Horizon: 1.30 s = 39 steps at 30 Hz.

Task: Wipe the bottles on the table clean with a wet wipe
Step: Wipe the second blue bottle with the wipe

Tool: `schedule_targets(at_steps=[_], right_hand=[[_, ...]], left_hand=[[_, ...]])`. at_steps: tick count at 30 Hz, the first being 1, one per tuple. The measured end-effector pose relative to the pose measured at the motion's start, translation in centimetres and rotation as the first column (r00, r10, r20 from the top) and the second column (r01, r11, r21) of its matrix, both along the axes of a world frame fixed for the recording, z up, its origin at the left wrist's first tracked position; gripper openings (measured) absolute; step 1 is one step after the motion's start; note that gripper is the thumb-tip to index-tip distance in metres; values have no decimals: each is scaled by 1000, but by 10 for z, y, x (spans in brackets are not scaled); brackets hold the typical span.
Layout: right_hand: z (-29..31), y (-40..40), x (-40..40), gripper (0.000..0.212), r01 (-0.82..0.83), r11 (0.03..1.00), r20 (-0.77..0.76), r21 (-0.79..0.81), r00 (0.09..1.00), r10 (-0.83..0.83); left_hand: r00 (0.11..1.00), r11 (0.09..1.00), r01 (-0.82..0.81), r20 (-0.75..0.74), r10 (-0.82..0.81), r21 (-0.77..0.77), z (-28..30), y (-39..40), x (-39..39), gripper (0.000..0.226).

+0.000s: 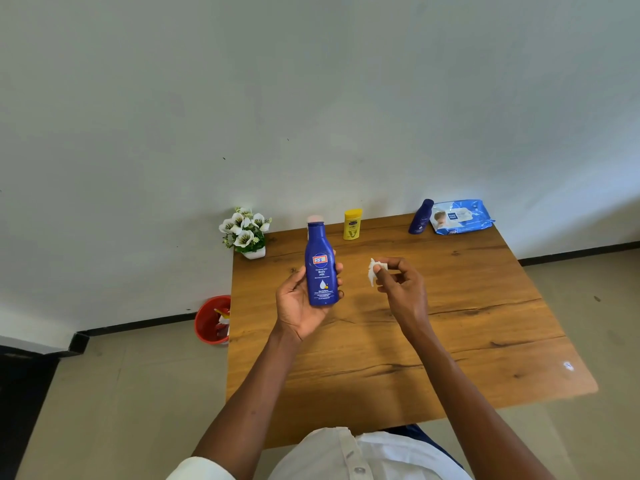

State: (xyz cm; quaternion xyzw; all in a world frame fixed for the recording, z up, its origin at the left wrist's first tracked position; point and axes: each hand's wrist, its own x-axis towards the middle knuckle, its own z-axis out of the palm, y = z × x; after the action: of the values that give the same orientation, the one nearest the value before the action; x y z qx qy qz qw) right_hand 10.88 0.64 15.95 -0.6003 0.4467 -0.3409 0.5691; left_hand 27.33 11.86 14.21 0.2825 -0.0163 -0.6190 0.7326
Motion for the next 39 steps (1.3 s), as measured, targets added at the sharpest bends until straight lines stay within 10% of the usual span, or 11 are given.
schedule_targets(at_steps=[39], right_hand=[[3, -2, -9, 14, -28, 998, 66, 61, 998, 24]], left_hand=[[955, 991, -84, 291, 49, 108, 5, -5, -6, 66]])
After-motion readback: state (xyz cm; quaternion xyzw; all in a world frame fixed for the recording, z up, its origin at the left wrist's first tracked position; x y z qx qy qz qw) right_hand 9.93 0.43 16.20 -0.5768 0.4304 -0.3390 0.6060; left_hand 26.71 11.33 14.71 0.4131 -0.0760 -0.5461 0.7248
